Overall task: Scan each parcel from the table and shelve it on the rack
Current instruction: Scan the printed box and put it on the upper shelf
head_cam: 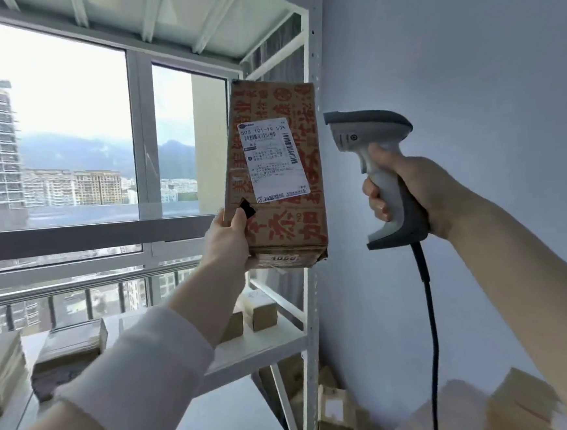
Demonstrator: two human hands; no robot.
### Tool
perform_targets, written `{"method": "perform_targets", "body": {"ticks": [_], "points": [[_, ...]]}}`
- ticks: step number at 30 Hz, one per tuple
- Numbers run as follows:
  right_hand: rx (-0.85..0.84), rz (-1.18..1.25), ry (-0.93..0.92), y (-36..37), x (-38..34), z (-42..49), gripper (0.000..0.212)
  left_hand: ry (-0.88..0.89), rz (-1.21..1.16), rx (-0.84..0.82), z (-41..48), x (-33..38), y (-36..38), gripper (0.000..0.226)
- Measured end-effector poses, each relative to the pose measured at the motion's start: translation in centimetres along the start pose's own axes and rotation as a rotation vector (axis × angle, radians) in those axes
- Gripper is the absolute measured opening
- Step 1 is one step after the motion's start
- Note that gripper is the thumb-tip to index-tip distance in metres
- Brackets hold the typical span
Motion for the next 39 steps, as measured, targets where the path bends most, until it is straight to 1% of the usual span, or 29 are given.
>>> {"method": "perform_targets", "body": {"ticks": [3,7,10,13,15,18,21,25,28,30,32,33,34,36,39], "points": [[-0.017,0.002,-0.013,0.1,1.0,3.8,0.043,0.012,-0.006,0.024,3.4,0.7,0.0,0.019],[-0.04,0.063,-0.001,-0.6,2.8,8.4,0.038,0.014,-0.007,0.015,7.6,1.0,1.0,0.02],[-0.028,0.124,0.0,-1.2,3.7,11.9,0.034,-0.007,0.011,0.024,10.7,1.3,1.7,0.019],[-0.019,0.138,-0.027,-1.1,4.3,15.2,0.042,-0.031,0.021,0.043,13.6,1.7,1.9,0.021],[0.014,0.128,-0.05,-0.5,5.1,17.5,0.043,-0.05,0.058,0.053,15.5,2.2,1.6,0.026],[0.099,0.108,-0.085,0.6,6.9,20.4,0.038,-0.098,0.131,0.054,17.9,3.0,0.8,0.034],[0.147,0.088,-0.125,2.0,8.3,22.2,0.031,-0.133,0.122,0.033,19.7,3.6,0.2,0.036],[0.104,-0.005,-0.198,4.6,9.5,23.8,0.021,-0.162,0.095,0.003,21.7,3.7,-0.4,0.037],[0.081,-0.025,-0.271,5.9,10.0,25.4,0.021,-0.097,0.112,-0.028,23.5,3.7,-0.2,0.036],[0.08,-0.017,-0.302,6.0,9.9,26.6,0.02,-0.018,0.162,-0.116,24.3,3.5,0.1,0.032],[0.063,-0.002,-0.312,5.6,9.8,27.8,0.019,0.072,0.294,-0.227,25.0,3.5,0.3,0.031],[0.045,0.001,-0.31,5.5,9.7,28.3,0.021,0.136,0.389,-0.252,25.3,3.7,0.2,0.029],[0.024,-0.002,-0.309,5.5,9.6,28.9,0.024,0.206,0.477,-0.258,25.6,4.0,0.1,0.023],[-0.028,-0.016,-0.297,5.5,9.6,30.1,0.031,0.322,0.636,-0.213,26.5,4.7,-0.1,0.017],[-0.102,-0.036,-0.279,5.4,9.6,32.0,0.029,0.398,0.852,-0.127,28.2,5.1,0.3,0.025]]}}
Point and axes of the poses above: each hand's wrist, its own z-axis towards the middle knuckle, its own y-axis out of the palm, x = y × z, the point moved 6 cm from there along z, towards the middle knuckle, and after that the axes turned 9 degrees about z, right-handed, at the moved point
